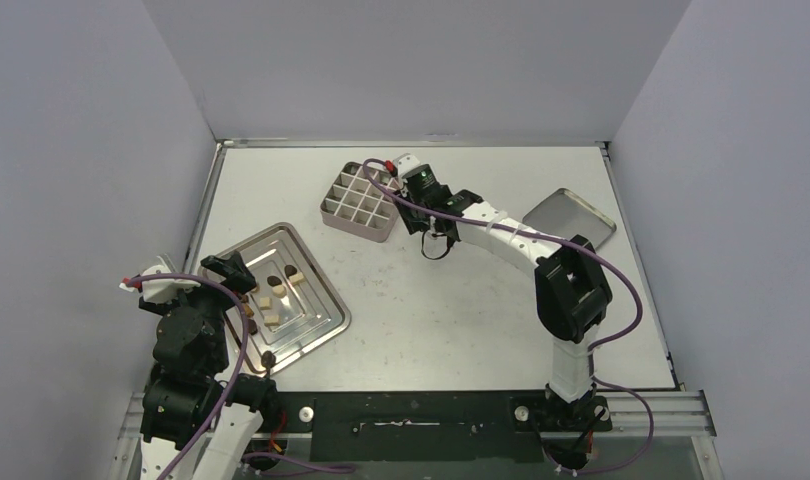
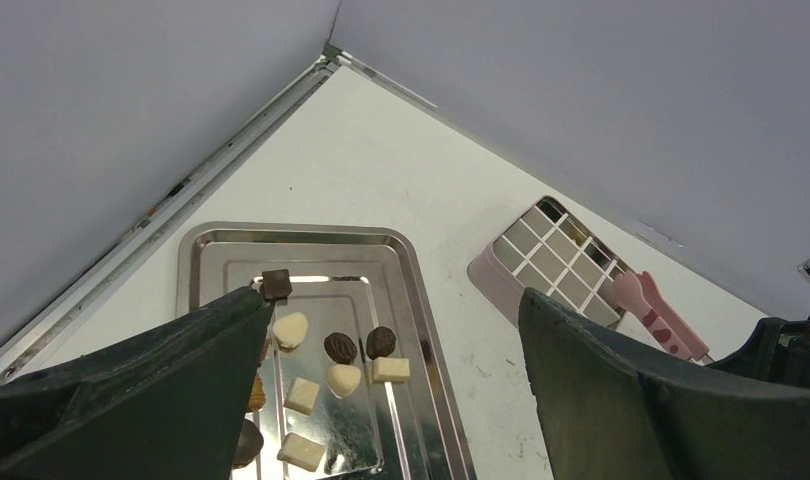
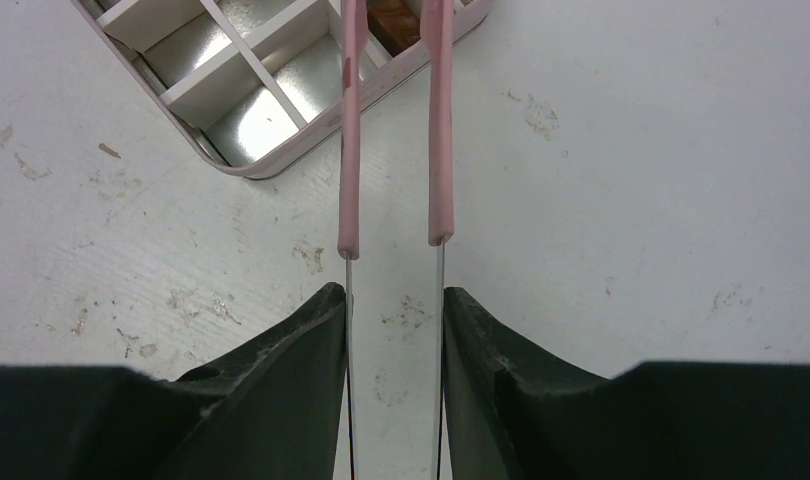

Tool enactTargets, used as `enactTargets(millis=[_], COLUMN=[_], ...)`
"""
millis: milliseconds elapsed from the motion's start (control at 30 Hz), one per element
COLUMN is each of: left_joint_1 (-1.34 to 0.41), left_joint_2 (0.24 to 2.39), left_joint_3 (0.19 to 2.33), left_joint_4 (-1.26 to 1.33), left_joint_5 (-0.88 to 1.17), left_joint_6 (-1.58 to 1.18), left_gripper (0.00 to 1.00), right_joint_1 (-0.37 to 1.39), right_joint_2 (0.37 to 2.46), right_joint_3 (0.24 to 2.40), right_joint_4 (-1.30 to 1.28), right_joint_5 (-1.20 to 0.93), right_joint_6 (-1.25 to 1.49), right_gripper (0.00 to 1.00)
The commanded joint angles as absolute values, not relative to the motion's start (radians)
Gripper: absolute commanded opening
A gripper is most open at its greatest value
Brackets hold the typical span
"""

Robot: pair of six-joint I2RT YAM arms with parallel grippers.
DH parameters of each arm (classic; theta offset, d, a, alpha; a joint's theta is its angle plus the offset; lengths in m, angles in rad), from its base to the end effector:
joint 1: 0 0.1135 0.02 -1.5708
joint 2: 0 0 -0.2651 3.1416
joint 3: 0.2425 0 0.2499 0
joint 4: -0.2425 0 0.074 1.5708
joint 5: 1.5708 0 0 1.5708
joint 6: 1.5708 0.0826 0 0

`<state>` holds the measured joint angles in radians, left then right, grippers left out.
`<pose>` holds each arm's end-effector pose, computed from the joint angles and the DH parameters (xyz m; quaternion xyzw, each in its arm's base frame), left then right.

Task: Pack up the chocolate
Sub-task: Place the fake chocolate in the packing box, then pick up the fake chocolate from the plate.

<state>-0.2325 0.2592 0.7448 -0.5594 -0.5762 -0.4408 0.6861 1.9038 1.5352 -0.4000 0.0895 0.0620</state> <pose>0.1010 0.0223 0.3372 -0.2653 0.6786 -0.0190 0.6846 0.3659 0.2901 0.2240 -0.2657 0.8807 0.1042 0.3781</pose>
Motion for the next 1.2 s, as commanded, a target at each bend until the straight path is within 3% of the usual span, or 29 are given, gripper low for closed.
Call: enactTargets(millis=[0,600,1167], left_joint_1=[-0.224,-0.223,-0.221], left_joint_2=[0.258,0.253,0.253], left_joint_3=[0.749,0.748,0.747], left_joint_4=[-0.507,-0.512,-0.511], left_joint_5=[-0.571,-0.578,-0.580], left_joint_6=[-0.433,-0.433,-0.434], left_gripper=[0.95,0.95,0.95], right_joint_1=[0.686,0.838,1.046], right_joint_2=[1.879,1.761,1.937], right_joint_3=[1.548,1.518,1.617], right_joint_4=[-0.365,-0.344,-0.381], right_joint_5=[0.097,0.021,-0.084], right_joint_6=[0.075,0.063,-0.068], right_gripper=[0.36,0.38,0.42])
